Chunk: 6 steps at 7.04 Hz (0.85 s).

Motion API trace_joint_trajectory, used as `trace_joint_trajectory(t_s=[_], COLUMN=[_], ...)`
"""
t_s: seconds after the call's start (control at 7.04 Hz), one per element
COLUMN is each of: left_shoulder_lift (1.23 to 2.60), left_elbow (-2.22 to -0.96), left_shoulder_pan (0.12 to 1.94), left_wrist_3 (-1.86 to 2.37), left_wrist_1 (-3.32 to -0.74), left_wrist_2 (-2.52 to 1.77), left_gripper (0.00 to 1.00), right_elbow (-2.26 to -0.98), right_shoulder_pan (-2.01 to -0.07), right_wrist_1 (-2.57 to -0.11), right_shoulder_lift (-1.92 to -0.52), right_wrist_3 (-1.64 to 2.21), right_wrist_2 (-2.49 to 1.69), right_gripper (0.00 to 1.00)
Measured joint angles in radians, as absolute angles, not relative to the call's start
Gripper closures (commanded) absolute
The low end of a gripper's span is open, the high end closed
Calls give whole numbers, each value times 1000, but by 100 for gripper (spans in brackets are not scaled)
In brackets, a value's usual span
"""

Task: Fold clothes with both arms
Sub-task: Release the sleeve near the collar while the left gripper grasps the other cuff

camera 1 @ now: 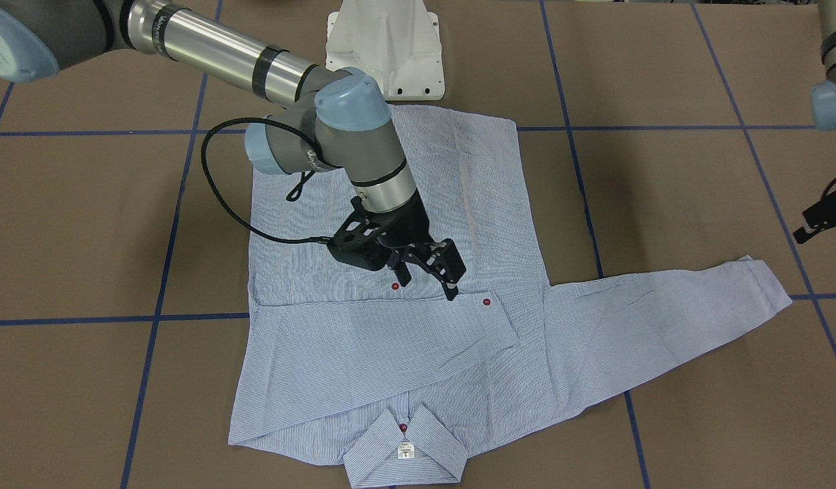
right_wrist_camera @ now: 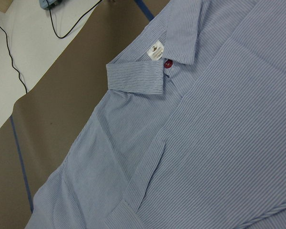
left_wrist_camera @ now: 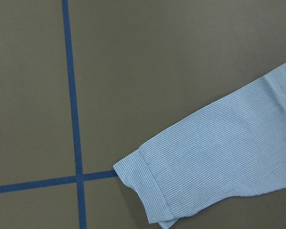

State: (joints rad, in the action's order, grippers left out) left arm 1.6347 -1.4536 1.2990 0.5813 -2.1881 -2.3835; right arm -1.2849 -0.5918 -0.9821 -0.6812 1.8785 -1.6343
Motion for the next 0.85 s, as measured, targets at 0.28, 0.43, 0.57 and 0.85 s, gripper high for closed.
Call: trace_joint_trajectory(t_s=[0.28, 0.43, 0.57, 0.85], left_shoulder_lift=[1635, 1636, 1638, 1643], left_elbow=[-1327, -1285, -1264, -1246], left_shoulder_pan=[1231, 1218, 1212, 1207], left_wrist_3=[743, 774, 787, 792], left_wrist_1=[-2397, -2447, -2466, -2475], left_wrist_2=[-2379, -2378, -2374, -2367], left_gripper=[28, 30, 37, 39], right_elbow=[-1357, -1379, -1390, -1397], right_shoulder_pan=[-612, -617, -620, -625], right_wrist_1=[-981, -978, -978, -977], right_shoulder_lift=[-754, -772, -779, -789], right_wrist_3=[1876, 1876, 1876, 1876], right_wrist_2=[-1665, -1676, -1680, -1682], right_gripper=[0, 0, 0, 0])
